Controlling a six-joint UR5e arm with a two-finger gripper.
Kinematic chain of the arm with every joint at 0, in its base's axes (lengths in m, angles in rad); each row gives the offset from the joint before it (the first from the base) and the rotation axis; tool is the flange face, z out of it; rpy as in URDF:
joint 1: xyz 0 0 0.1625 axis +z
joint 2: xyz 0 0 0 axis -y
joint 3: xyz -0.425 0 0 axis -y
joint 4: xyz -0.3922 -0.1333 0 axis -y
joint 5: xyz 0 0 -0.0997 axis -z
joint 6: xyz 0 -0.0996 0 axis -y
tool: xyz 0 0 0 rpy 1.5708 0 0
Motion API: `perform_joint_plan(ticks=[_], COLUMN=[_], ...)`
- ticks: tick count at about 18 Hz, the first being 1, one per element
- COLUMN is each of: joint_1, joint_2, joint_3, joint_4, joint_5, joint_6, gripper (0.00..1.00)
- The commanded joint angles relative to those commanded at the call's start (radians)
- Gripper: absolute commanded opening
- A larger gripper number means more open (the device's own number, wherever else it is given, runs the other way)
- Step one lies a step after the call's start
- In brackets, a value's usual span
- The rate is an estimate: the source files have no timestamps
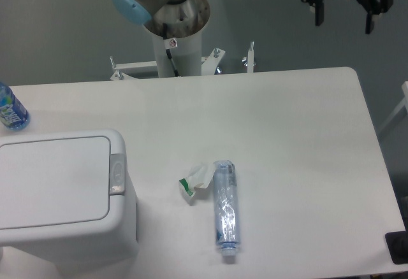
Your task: Open the trash can
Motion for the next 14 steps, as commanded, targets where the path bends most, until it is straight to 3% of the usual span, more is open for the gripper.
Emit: perform_joint_plan(ticks=[6, 8, 11, 14], joint_1=[-0.015, -0.07, -0.153, -0.263], joint_2=[-0.021, -0.041, -0.064, -0.112], joint_3=[0.009, 0.011, 0.0, -0.002], joint_4=[0.0, 0.011, 0.086, 0.145], joint_5=[-0.008, -0.047, -0.057, -0.055], joint_6=[-0.026, -0.159, -0.366, -0.659], gripper=[1.0, 1.0, 1.0, 1.0])
